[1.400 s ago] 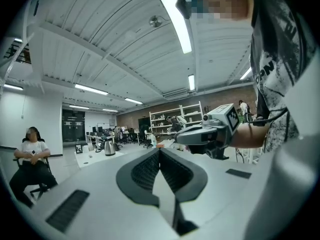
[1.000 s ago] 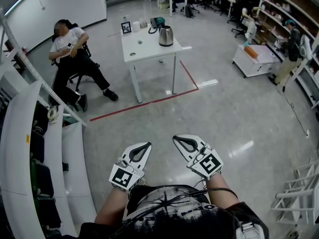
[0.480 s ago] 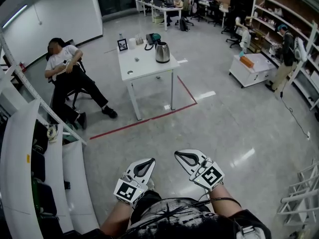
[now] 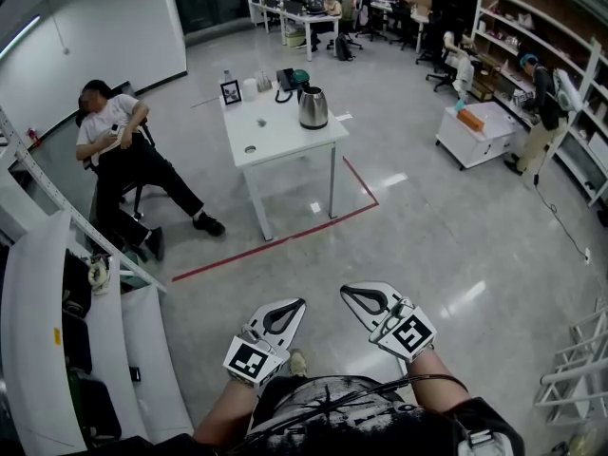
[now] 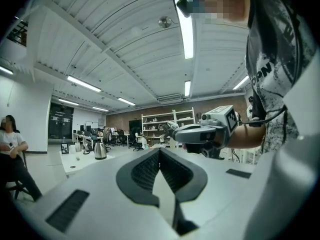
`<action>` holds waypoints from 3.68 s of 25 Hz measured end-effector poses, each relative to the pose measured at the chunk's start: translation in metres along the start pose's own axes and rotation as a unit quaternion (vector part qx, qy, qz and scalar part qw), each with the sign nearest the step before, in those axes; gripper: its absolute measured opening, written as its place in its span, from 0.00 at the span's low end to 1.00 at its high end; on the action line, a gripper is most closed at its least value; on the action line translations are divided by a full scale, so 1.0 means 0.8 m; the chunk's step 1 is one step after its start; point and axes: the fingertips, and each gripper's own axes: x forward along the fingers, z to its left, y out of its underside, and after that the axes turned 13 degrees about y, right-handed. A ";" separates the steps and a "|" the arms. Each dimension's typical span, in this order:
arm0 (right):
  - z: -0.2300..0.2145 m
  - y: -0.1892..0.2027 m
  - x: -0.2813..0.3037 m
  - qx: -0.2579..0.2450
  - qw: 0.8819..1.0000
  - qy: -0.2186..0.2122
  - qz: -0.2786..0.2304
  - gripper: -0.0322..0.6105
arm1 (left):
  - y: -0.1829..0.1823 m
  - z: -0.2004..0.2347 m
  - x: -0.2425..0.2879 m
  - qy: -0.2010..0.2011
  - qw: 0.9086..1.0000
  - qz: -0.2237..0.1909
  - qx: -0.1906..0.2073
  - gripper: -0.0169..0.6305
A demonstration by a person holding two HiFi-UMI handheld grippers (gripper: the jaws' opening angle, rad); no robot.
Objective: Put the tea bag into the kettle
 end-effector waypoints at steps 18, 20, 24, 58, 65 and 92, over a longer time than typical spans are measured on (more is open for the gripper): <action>-0.039 -0.031 0.187 -0.012 0.999 0.041 -0.025 0.07 | -0.007 0.174 -0.015 0.064 0.998 -0.013 0.014 0.04; -0.040 -0.026 0.200 -0.013 0.999 0.044 -0.019 0.07 | -0.009 0.188 -0.016 0.068 0.997 -0.021 0.016 0.04; -0.042 -0.017 0.220 -0.012 0.999 0.044 -0.010 0.07 | -0.009 0.217 -0.019 0.065 0.997 -0.039 0.012 0.04; -0.362 0.078 0.414 0.032 0.999 -0.014 -0.029 0.07 | 0.017 0.509 0.227 -0.023 1.000 0.012 -0.006 0.04; -0.418 0.093 0.446 0.045 0.997 -0.034 -0.048 0.07 | 0.011 0.551 0.270 -0.049 0.999 0.014 0.001 0.04; -0.497 0.149 0.640 0.040 0.998 -0.046 -0.015 0.07 | 0.045 0.770 0.297 -0.068 0.998 -0.002 -0.019 0.04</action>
